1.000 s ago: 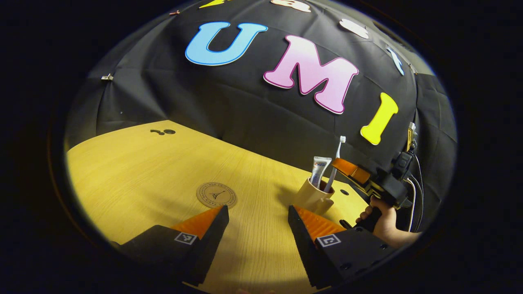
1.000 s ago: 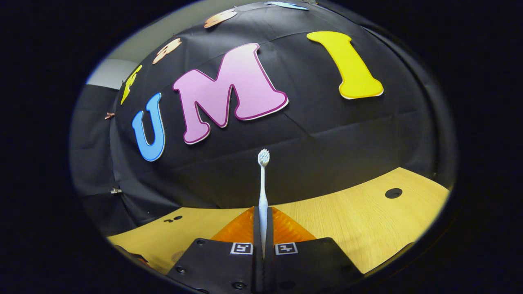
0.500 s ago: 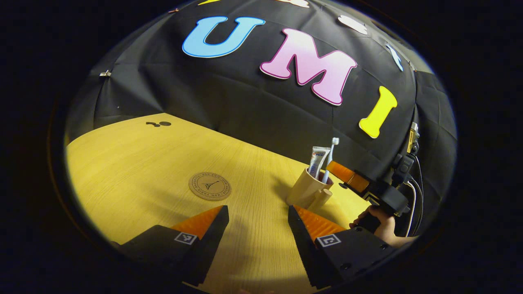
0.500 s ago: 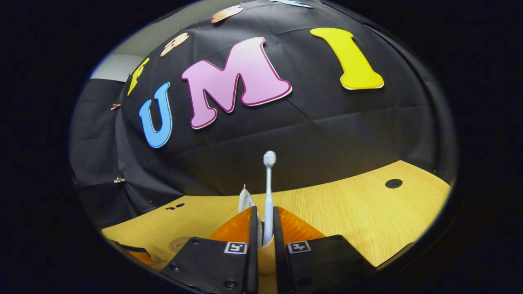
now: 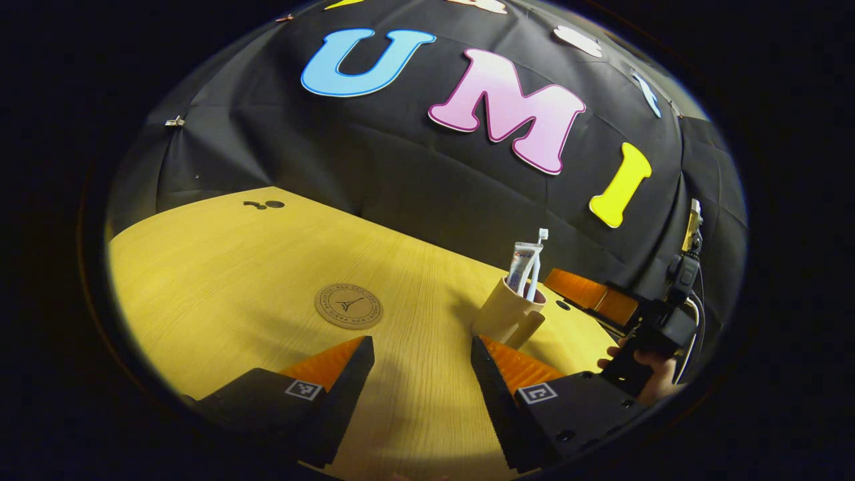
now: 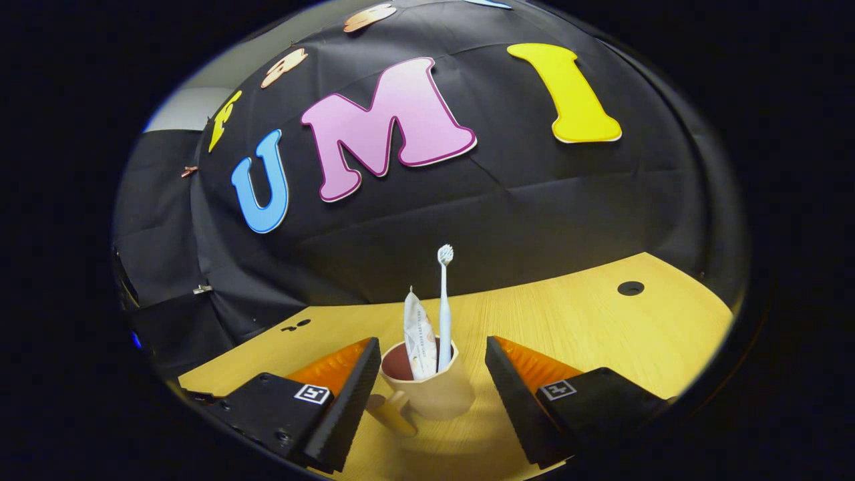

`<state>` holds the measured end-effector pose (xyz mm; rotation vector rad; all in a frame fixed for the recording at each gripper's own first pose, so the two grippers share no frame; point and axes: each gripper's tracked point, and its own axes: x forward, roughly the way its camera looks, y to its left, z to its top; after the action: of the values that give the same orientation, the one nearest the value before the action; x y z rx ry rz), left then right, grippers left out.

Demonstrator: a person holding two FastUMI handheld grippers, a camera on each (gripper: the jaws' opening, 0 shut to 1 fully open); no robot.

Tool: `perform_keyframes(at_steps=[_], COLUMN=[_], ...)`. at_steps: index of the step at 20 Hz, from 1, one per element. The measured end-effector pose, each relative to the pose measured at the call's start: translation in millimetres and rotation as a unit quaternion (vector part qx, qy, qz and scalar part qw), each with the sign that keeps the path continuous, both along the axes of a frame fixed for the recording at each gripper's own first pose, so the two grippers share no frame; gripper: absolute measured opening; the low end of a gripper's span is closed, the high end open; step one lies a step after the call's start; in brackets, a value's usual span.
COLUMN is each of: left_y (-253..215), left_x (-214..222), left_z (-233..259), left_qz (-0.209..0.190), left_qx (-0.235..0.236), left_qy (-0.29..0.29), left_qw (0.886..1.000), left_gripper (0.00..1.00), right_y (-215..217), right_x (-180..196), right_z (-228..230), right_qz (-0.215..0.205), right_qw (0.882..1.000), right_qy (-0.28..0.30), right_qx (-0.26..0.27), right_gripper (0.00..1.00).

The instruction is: Put the toothbrush and toothpaste on the desktop into the cup, then pick up the cup and place it on the coaster on the desktop.

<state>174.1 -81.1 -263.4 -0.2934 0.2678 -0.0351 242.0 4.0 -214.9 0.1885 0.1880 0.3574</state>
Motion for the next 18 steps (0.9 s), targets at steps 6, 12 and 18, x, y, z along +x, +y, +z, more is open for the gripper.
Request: perform_keyframes(at_steps=[6,12,18], left_y=[19,51,93], left_x=[-21,-55,-105], left_z=[13,46,80], left_qz=[0.020,0.036,0.040], left_qx=[0.023,0.054,0.076], left_qy=[0.008,0.029,0.053], left_qw=[0.999,0.997,0.995], left_gripper=[0.90,0.90,0.90], right_y=[0,12,22], right_x=[-5,-19,-30], right_z=[17,-4,-33], right_qz=[-0.019,-0.027,-0.031], right_qw=[0.996,0.975,0.943], right_qy=[0.087,0.217,0.328], right_qx=[-0.032,-0.031,-0.053], right_gripper=[0.98,0.98,0.98])
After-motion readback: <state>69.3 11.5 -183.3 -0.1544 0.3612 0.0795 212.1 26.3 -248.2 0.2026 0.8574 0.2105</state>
